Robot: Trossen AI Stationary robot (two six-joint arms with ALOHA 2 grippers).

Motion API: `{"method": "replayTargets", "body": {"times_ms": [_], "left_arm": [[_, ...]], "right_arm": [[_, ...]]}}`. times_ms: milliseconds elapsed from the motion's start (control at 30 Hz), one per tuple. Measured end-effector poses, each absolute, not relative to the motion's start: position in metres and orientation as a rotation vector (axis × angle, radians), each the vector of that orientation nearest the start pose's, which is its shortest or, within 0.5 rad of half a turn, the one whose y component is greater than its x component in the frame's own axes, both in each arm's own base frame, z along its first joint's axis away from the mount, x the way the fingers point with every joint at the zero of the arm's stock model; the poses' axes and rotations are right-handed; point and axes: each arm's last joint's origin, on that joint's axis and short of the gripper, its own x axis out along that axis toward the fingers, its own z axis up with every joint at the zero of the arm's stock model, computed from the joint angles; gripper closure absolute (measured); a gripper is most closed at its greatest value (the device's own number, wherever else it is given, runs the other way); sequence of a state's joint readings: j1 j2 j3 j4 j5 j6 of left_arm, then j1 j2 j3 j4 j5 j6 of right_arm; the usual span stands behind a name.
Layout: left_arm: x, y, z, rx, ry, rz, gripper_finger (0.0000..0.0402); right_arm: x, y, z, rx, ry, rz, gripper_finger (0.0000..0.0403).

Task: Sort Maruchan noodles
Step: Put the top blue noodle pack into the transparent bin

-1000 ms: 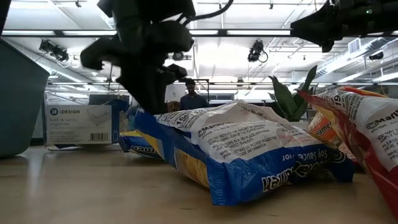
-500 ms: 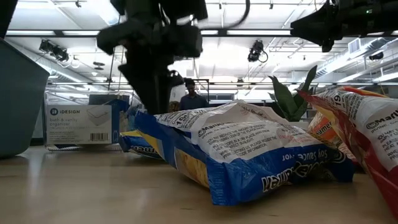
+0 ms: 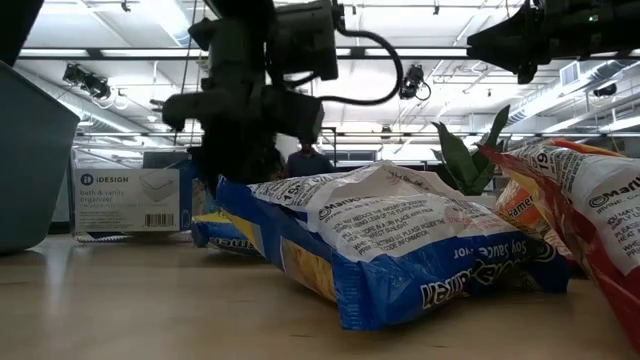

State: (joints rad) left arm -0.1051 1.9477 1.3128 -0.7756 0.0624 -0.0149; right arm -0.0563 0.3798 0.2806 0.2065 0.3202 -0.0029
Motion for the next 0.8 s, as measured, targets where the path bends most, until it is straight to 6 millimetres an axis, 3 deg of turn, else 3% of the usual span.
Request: {"method": "replayTargets", "body": {"times_ms": [233,567,800], "left_arm": [[0.363,-0.040,0.153,0.042,1.425,-0.144,0.0266],[0.365,-0.040,0.155,0.089,1.404,-0.185,0.0388],[0.375,-0.038,0.180,0.102,1.395,-0.188,0.0391]], "right_arm": [[0.119,-0.016,0.247,0.011,-0.107,-0.377,0.0259],[0.118,-0.016,0.247,0.012,-0.108,-0.377,0.0259],[0.118,-0.016,0.247,0.012,-0.108,-0.376,0.0259]]}}
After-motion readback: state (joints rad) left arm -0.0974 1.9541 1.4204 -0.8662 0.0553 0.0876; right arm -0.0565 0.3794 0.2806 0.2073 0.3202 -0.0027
